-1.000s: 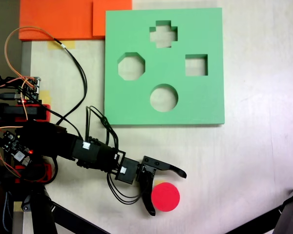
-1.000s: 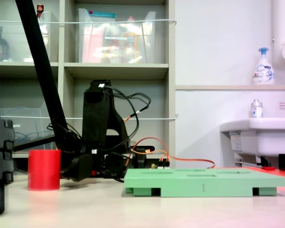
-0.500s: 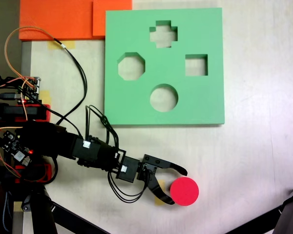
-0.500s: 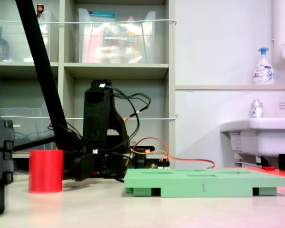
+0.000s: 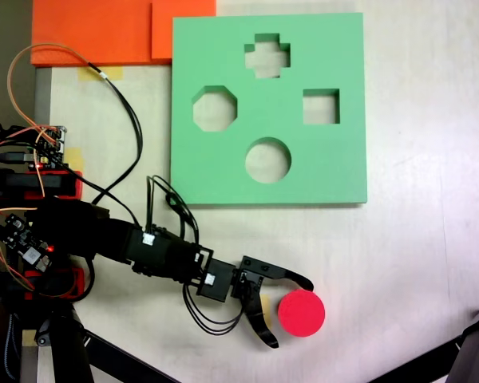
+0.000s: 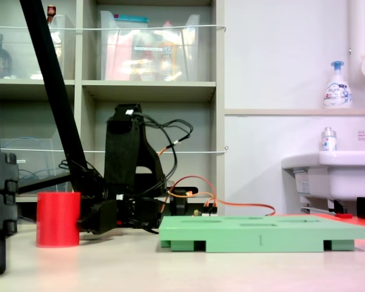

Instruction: Put the cylinder block into the corresponding hole

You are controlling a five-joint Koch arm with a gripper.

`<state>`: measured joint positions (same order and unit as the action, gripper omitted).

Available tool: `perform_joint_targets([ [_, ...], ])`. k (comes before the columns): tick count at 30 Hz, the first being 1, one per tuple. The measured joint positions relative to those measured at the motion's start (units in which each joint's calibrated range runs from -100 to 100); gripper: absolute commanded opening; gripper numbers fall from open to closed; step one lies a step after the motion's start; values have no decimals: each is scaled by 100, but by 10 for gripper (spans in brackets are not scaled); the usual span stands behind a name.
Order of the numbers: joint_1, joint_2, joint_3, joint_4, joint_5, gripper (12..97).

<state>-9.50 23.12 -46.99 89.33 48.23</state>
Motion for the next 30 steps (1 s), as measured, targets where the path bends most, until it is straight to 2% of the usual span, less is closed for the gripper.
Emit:
perform_joint_targets([
  [8,59,178,774,-411,0,672],
  [12,83,178,843,-587,0,528],
  [17,103,178,853,-587,10,432],
  [23,122,178,853,-587,10,380],
  [26,132,178,843,-578,10,325],
  [30,142,137,715,-578,10,323],
])
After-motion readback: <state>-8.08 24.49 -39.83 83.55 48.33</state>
